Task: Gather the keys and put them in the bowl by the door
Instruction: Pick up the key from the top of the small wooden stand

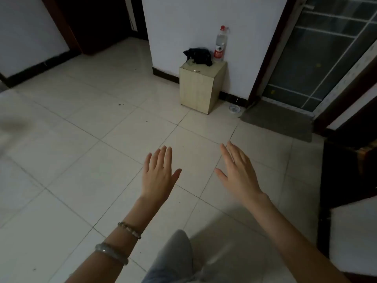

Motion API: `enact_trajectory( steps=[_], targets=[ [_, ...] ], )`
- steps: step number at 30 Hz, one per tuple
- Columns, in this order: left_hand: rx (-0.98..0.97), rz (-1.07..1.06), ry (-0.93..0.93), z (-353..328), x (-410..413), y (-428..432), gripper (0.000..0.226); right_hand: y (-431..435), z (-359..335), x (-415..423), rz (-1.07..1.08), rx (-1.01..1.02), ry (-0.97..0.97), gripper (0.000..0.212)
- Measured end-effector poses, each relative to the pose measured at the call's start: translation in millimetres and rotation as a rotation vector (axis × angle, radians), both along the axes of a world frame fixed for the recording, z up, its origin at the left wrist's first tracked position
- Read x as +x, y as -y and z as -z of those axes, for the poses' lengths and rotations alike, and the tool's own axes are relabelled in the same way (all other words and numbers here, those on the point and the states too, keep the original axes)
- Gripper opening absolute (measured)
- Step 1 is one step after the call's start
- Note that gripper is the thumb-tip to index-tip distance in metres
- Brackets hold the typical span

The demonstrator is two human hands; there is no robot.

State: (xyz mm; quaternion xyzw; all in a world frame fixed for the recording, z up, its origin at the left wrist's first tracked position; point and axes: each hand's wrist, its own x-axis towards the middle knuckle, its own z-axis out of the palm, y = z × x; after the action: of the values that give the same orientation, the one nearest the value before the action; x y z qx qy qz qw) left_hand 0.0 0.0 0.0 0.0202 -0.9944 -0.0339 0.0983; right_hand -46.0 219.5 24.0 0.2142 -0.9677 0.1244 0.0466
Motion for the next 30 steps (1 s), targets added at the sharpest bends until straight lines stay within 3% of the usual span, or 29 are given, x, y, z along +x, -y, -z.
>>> enact_trajectory(
  steps=[7, 30],
  targets=[
    [-0.005, 0.018, -0.005, 5, -74, 18, 0.07, 24, 11, -68, 0.009, -0.001, -0.025, 0.069],
    [0.04, 0.127, -0.006, 11, -454, 126, 0.067, 133, 10, -432, 0.119, -0.028, -0.06, 0.065]
  ],
)
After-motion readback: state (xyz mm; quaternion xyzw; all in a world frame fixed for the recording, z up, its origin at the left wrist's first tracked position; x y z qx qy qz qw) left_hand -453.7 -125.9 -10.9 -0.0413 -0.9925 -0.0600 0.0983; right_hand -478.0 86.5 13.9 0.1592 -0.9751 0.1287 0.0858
